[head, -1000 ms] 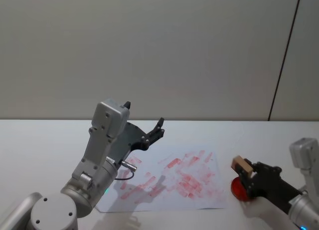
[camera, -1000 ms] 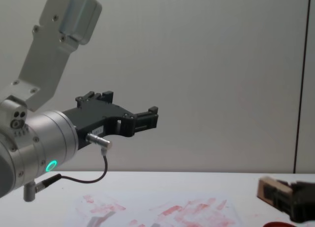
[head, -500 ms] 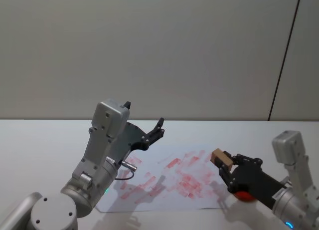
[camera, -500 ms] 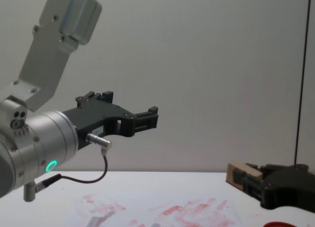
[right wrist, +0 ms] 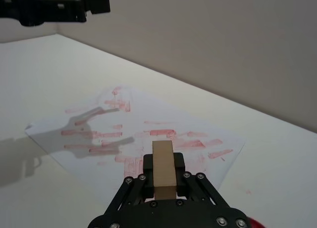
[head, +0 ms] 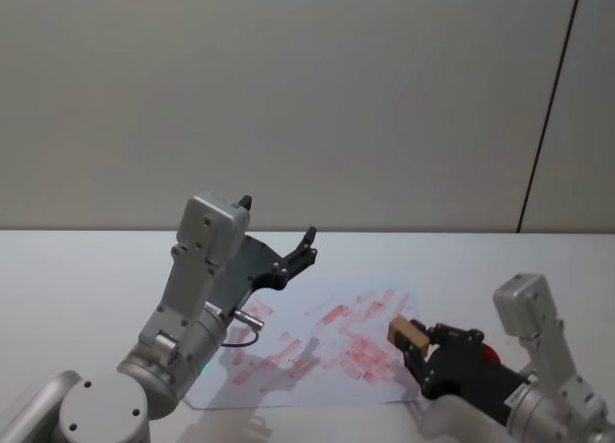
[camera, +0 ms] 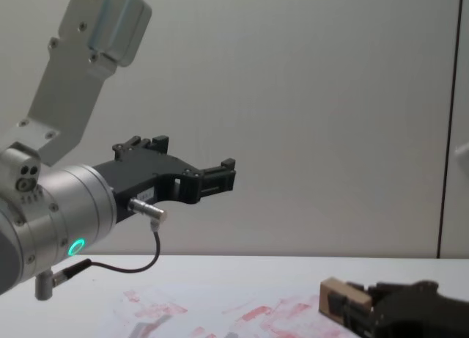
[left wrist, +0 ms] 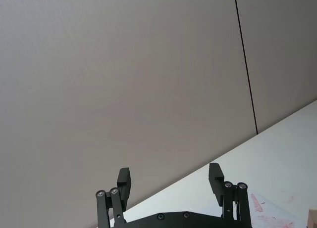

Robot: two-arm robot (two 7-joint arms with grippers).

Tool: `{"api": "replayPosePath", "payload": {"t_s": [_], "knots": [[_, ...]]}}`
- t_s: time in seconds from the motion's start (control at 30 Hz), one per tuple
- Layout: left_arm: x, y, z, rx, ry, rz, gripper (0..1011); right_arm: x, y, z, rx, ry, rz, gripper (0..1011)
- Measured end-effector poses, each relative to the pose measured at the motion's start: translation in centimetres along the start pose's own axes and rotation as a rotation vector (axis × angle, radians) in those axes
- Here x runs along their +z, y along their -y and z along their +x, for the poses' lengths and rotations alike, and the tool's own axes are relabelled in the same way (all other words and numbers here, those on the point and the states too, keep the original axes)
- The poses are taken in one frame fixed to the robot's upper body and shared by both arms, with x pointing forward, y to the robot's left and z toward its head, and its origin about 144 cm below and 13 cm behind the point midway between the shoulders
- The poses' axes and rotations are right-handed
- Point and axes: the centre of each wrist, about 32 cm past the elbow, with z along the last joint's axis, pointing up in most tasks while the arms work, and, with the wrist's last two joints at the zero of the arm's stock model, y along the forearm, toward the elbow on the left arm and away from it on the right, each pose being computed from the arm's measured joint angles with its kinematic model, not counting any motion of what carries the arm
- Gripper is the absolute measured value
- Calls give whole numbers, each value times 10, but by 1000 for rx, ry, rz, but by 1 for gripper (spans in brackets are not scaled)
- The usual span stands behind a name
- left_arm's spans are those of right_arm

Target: Use the one hand to pick up the stamp and affix it onto the A4 paper.

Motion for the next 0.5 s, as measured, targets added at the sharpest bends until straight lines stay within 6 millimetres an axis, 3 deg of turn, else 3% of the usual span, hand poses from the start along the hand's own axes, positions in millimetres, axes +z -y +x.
{"api": "replayPosePath", "payload": {"t_s": [0.5], "knots": [[0,0,0,0,0,0,1002,-19,-1,-5,17,-2,-71,217]]}}
